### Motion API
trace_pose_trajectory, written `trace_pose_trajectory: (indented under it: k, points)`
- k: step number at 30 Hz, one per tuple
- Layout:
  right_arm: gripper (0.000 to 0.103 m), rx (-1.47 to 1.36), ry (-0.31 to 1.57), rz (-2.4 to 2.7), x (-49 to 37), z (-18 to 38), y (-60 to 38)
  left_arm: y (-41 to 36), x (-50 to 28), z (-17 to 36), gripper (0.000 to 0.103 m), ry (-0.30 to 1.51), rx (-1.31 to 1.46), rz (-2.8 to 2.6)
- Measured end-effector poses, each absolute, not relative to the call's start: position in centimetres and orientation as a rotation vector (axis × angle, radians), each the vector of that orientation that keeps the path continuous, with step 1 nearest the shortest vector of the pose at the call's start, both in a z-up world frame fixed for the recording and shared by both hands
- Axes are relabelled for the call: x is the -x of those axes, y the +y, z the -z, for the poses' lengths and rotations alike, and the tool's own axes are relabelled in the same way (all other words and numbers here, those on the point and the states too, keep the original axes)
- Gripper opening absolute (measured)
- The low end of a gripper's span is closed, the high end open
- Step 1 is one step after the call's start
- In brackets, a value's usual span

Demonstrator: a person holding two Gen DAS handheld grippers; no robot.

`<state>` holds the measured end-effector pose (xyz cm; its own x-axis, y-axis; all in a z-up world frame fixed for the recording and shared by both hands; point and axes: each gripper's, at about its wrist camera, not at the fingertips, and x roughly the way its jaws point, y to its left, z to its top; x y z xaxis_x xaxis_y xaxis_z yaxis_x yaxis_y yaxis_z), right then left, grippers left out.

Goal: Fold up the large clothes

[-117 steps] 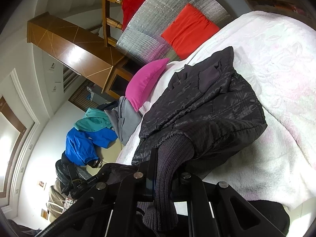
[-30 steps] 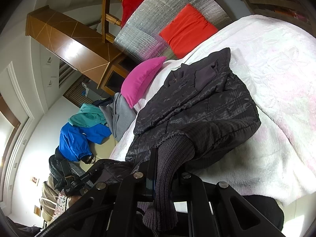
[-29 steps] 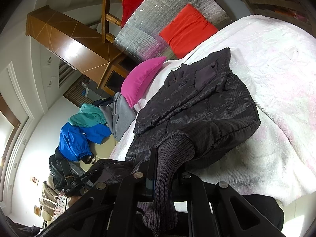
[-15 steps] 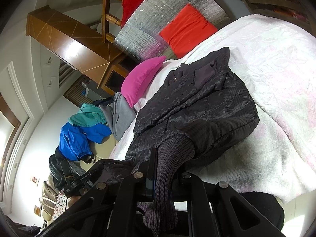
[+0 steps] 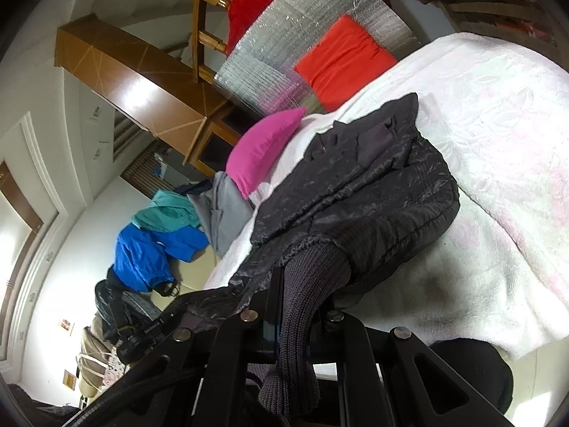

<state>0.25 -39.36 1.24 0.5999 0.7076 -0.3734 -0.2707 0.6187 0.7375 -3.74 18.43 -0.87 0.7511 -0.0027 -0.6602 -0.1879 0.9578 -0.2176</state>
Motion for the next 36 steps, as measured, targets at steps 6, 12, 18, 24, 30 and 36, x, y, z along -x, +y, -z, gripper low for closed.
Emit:
trace_pose_trajectory:
  k: [6, 12, 18, 24, 30, 36]
  points:
    - [0.009, -0.697, 0.687, -0.625, 1.8, -2.1, -39.7, 17.7, 5.8, -0.4, 0.012, 0.677, 0.264, -0.118]
    - [0.009, -0.697, 0.692, -0.610, 3.1, -2.2, -40.4, 17.4, 7.5, -0.9, 0.012, 0.672, 0.256, -0.107]
    - [0.009, -0.681, 0.675, -0.620, 4.4, -3.5, -40.6, 17.4, 9.0, -1.9, 0.011, 0.653, 0.259, -0.097]
    - [0.009, -0.695, 0.614, -0.653, 5.3, -5.7, -41.2, 17.6, 9.7, -4.6, 0.011, 0.581, 0.246, -0.080]
    - [0.009, -0.692, 0.587, -0.657, 1.3, -6.3, -40.9, 17.6, 5.3, -5.2, 0.011, 0.553, 0.235, -0.065]
    - [0.008, -0.693, 0.573, -0.625, -4.8, -7.3, -40.6, 17.8, -1.1, -6.1, 0.011, 0.540, 0.210, -0.066]
